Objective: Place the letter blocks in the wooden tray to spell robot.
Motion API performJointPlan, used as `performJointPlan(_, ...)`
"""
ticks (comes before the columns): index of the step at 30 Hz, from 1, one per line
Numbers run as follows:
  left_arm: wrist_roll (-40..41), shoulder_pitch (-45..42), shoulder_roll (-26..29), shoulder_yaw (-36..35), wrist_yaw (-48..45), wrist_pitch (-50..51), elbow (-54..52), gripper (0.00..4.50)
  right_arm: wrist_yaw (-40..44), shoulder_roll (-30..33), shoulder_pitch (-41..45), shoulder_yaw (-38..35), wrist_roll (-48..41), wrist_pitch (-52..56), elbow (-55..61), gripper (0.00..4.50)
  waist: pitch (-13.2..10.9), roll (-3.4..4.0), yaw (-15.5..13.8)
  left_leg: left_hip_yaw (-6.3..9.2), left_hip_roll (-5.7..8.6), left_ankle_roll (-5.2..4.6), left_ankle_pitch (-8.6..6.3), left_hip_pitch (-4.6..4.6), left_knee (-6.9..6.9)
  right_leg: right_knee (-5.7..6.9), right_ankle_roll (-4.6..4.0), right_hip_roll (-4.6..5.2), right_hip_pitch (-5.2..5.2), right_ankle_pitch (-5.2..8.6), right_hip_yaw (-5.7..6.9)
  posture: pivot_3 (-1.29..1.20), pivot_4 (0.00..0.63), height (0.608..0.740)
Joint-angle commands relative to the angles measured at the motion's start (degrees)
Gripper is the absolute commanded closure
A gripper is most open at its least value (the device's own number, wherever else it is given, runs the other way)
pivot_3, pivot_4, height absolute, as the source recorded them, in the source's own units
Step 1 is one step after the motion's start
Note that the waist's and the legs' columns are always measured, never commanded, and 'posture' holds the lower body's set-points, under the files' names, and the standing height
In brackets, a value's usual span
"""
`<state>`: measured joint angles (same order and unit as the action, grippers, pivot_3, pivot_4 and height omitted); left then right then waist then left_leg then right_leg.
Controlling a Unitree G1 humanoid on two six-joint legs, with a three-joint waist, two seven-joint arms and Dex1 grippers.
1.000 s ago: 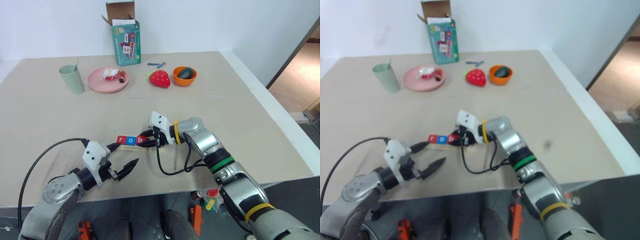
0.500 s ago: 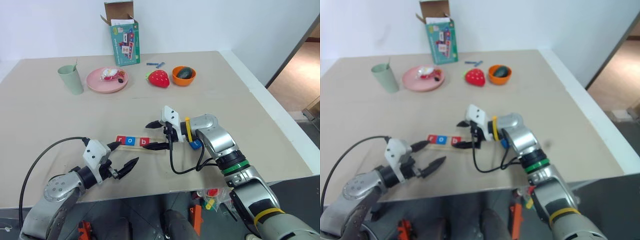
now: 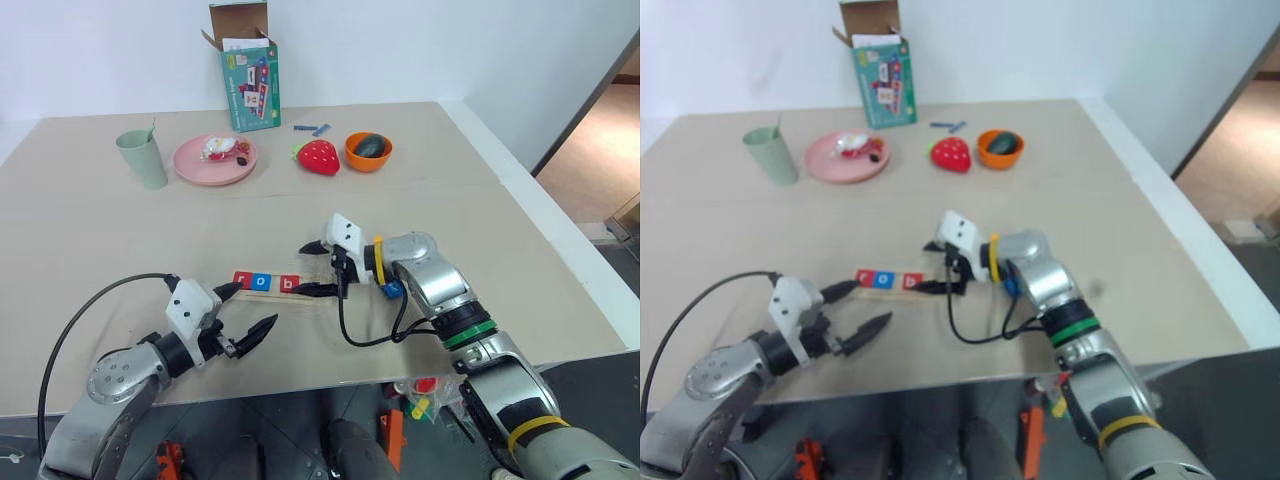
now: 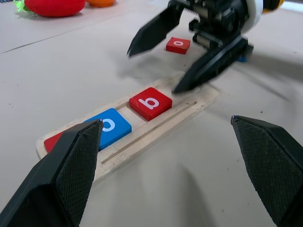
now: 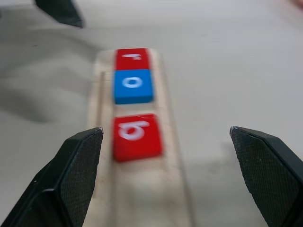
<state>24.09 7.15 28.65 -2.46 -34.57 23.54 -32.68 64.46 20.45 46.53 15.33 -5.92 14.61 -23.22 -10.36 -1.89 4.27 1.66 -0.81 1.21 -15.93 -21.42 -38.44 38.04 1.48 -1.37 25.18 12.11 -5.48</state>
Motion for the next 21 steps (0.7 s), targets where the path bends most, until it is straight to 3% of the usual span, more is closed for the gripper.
performJointPlan(1, 0.14, 0.03, 0.89, -0.31, -0.81, -1.12, -2.27, 0.0, -0.12, 2.29, 0.56, -4.68, -3.19, 1.44, 3.35, 0.05, 0.0, 0.0, 0.0, 0.0, 0.0, 0.0, 0.0, 0.0, 0.0, 0.0, 0.0, 0.0, 0.0, 0.0, 0.0, 0.0, 0.15, 0.74)
performJointPlan(12, 0.67, -2.66, 3.13, 3.11, -4.01, -0.05, -3.8, 0.0, -1.22, 11.37, -2.66, -9.95, -4.42, 3.52, 5.97, 0.05, -0.02, 0.03, -0.02, -0.08, 0.05, 0.0, 0.0, -0.01, 0.0, -0.01, 0.04, 0.03, 0.0, 0.02, -0.09, 0.0, 0.15, 0.74)
performJointPlan(21, 0.73, -4.59, 3.43, 3.91, -5.41, 0.16, -3.01, 0.0, -1.61, 11.85, -2.33, -9.48, -3.64, 1.58, 3.71, 0.05, -0.03, 0.04, 0.15, -0.07, -0.03, -0.01, 0.0, 0.02, 0.0, 0.0, 0.02, -0.08, 0.0, 0.01, -0.1, 0.0, 0.15, 0.74)
